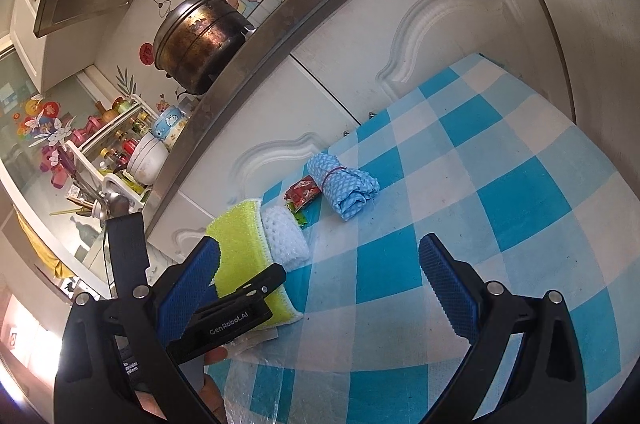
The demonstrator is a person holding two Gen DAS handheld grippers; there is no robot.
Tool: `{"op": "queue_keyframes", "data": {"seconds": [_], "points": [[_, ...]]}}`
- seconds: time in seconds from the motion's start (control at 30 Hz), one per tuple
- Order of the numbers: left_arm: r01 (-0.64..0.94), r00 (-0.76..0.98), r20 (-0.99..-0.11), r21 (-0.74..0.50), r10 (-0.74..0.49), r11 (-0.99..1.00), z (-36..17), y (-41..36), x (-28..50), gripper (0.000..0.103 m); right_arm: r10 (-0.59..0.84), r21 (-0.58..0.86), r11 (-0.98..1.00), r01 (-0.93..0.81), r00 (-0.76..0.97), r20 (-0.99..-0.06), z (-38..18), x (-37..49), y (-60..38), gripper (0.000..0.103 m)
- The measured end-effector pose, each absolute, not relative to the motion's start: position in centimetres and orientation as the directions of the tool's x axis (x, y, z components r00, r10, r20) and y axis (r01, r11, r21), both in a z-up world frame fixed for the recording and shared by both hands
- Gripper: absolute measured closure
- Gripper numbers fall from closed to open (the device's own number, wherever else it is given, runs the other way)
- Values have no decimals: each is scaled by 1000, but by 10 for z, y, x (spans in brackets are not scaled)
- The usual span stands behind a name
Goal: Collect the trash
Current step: 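Return to the table and grasp the yellow-green sponge with the left gripper, then hold the sponge in the left gripper while the right gripper grasps the white cloth bundle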
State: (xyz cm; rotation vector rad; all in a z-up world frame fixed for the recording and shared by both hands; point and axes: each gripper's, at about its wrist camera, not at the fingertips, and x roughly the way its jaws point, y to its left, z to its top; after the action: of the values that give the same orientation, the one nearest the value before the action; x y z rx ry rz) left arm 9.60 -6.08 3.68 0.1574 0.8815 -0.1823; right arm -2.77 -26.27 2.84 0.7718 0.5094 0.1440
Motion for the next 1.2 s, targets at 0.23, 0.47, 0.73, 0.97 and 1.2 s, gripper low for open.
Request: {"op": "queue_keyframes", "data": {"seconds": [0.23, 0.47, 0.73, 0.97, 1.2], "points": [[229, 646, -752, 28, -131, 973, 40, -58, 87, 29, 330, 687, 725, 42, 855, -400, 26, -24, -253, 5], [260, 676, -707, -39, -210, 965, 64, -41, 65, 33, 326, 675, 736, 47, 849, -415, 26, -22, -248, 5], [269, 694, -665, -114, -275, 956, 87, 0, 38, 34, 325, 635, 770, 67, 815, -480, 19, -13, -230, 5], [304, 680, -643, -190, -353, 933, 91, 36, 18, 35, 286, 560, 824, 88, 788, -545, 19, -6, -207, 5], [306, 672, -632, -239, -386, 922, 86, 71, 8, 35, 237, 543, 825, 156, 777, -583, 20, 2, -211, 6]]}}
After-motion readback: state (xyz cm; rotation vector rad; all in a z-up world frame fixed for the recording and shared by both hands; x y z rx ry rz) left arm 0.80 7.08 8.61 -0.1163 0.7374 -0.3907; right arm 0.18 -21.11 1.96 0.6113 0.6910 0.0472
